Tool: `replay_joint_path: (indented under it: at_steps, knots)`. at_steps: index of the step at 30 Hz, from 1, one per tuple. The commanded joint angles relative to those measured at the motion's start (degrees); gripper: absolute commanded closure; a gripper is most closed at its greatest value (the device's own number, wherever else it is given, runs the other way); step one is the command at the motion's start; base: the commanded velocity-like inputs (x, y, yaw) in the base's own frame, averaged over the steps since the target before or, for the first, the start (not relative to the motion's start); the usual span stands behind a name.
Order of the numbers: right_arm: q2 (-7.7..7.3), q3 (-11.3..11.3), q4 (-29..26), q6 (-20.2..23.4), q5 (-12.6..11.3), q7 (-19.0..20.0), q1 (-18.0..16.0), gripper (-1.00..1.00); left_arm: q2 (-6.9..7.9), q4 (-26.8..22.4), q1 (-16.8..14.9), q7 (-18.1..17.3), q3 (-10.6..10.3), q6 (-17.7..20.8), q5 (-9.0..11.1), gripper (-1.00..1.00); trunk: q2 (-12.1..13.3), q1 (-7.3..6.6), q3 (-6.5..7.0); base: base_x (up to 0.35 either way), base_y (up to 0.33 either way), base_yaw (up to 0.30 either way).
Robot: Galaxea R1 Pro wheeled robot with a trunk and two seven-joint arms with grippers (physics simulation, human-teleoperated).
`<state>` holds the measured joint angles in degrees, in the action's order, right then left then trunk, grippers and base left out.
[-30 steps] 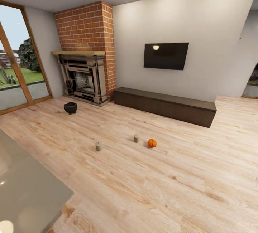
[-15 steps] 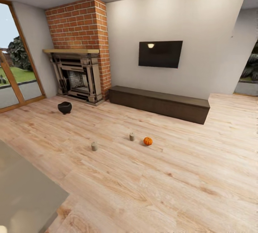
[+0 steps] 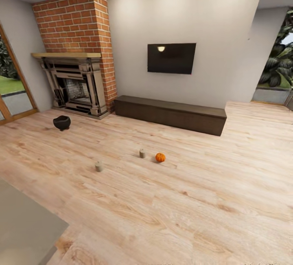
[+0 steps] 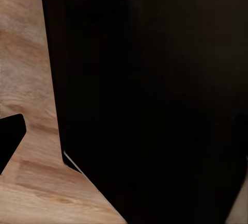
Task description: Place each of the two pumpkins and all three candles from the living room inside a cabinet in the living room (use any cabinet), then make sure every cabinet is closed, and position the cauldron so it is next to a table in the living room.
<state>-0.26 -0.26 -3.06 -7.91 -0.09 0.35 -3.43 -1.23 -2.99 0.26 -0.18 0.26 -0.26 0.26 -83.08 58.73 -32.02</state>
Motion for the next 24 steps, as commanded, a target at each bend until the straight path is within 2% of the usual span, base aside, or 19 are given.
replay_joint_path:
  at_steps: [1, 24]
  knots:
    - [0.0, 0.0, 0.0, 0.0, 0.0, 0.0, 0.0, -1.0, 0.0, 0.0, 0.0, 0.0, 0.0, 0.0, 0.0, -1.0, 0.0, 0.0, -0.07, 0.0, 0.0, -0.21]
    - [0.0, 0.0, 0.0, 0.0, 0.0, 0.0, 0.0, -1.0, 0.0, 0.0, 0.0, 0.0, 0.0, 0.0, 0.0, -1.0, 0.0, 0.0, -0.44, 0.0, 0.0, -0.261]
